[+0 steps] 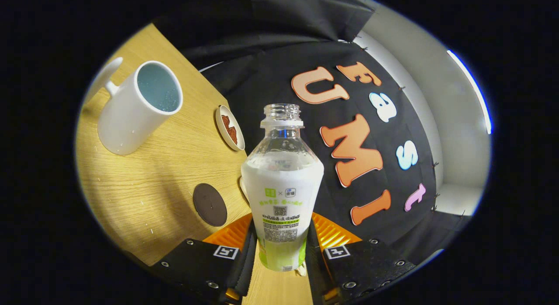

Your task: Take the bottle from table, then pour the juice into the cup, finally place the bottle on the coaster

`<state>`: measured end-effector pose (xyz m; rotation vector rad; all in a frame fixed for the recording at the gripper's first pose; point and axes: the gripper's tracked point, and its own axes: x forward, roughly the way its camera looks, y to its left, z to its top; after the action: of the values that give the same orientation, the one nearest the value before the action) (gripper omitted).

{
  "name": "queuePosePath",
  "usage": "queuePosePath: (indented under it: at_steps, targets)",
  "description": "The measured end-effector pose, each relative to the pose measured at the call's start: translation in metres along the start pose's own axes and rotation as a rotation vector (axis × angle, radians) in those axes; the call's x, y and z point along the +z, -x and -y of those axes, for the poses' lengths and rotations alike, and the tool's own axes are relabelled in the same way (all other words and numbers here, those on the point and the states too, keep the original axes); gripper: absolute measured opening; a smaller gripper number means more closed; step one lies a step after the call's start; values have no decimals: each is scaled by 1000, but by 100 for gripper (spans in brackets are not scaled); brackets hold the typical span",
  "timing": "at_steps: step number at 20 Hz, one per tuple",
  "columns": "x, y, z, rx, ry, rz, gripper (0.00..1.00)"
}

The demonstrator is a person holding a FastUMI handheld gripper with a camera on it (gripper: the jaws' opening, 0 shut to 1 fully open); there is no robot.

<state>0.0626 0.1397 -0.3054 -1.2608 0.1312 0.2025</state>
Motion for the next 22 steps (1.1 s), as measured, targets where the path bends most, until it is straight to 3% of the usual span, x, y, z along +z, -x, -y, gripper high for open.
queuePosePath:
  at_steps: [8,22]
  targets:
    - [20,0,-2,-76,210,86,57]
    - [38,-4,-8,-75,408,176,57]
